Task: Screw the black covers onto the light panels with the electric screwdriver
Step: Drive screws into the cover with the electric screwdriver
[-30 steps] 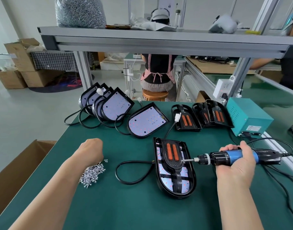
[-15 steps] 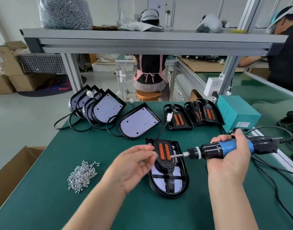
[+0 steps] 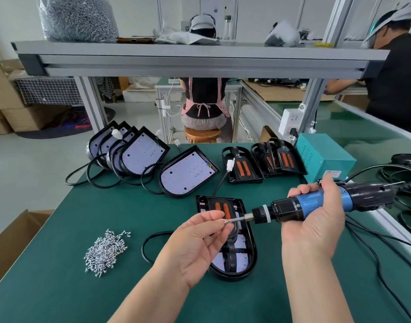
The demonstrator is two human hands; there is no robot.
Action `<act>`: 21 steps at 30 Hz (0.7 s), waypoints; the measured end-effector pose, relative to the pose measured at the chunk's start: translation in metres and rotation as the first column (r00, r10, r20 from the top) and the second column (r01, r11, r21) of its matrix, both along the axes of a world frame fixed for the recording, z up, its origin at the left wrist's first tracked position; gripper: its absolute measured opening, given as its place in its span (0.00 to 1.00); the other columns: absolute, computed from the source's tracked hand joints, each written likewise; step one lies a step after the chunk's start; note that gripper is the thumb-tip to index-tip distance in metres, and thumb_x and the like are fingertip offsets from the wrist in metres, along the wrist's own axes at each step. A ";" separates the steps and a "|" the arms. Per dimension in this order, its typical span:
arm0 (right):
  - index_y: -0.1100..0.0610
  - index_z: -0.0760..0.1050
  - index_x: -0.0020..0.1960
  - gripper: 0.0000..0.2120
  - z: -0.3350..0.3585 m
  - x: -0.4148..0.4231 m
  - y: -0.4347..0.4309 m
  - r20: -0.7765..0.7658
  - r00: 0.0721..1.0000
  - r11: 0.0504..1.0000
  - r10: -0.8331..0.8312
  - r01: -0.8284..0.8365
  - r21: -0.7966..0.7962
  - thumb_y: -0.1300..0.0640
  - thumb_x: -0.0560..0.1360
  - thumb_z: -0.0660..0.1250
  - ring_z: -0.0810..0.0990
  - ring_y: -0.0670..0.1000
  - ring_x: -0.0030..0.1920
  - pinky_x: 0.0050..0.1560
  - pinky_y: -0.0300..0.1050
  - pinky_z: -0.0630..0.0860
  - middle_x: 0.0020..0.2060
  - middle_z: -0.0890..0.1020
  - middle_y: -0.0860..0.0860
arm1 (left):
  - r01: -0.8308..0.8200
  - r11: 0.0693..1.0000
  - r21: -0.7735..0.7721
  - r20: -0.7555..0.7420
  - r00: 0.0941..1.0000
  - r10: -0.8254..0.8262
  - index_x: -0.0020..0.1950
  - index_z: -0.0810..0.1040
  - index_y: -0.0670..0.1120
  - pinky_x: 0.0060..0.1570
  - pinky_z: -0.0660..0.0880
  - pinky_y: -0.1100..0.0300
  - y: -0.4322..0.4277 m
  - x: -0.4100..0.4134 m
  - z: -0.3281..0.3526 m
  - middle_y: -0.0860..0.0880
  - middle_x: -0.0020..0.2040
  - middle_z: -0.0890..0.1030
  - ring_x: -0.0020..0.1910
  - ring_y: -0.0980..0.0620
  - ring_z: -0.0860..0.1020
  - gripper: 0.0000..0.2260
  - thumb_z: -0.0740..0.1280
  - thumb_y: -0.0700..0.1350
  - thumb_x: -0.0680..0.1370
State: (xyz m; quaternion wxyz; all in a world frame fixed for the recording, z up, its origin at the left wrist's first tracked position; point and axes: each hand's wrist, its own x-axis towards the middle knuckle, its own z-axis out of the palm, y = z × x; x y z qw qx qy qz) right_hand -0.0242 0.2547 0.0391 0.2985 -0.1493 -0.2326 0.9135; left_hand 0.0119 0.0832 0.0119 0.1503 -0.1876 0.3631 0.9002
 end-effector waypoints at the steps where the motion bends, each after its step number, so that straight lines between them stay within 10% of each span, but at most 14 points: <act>1: 0.56 0.72 0.47 0.09 0.000 0.000 0.000 0.000 1.000 1.000 0.000 0.000 0.004 0.58 0.77 0.73 0.76 0.46 0.30 0.35 0.40 0.77 0.32 0.76 0.47 | -0.004 1.000 0.013 0.000 1.000 0.004 0.47 0.80 0.35 0.33 0.81 0.62 0.001 0.000 0.000 0.40 0.40 0.83 0.37 0.46 0.85 0.09 0.69 0.27 0.69; 17: 0.58 0.65 0.61 0.10 0.011 0.014 -0.008 0.024 0.999 0.978 0.031 -0.035 0.205 0.55 0.85 0.62 0.70 0.53 0.51 0.53 0.43 0.71 0.54 0.68 0.58 | -0.316 0.849 -0.423 -0.393 0.909 0.142 0.44 0.83 0.45 0.44 0.79 0.64 0.020 0.012 -0.015 0.45 0.41 0.85 0.42 0.47 0.85 0.11 0.69 0.30 0.76; 21: 0.59 0.66 0.62 0.09 0.006 0.009 -0.007 0.024 1.000 0.991 -0.002 -0.001 0.131 0.57 0.85 0.61 0.75 0.44 0.40 0.44 0.32 0.74 0.54 0.70 0.58 | -0.328 0.780 -0.533 -0.474 0.879 0.046 0.46 0.83 0.45 0.45 0.78 0.66 0.018 0.008 -0.015 0.47 0.42 0.86 0.43 0.51 0.83 0.12 0.70 0.28 0.74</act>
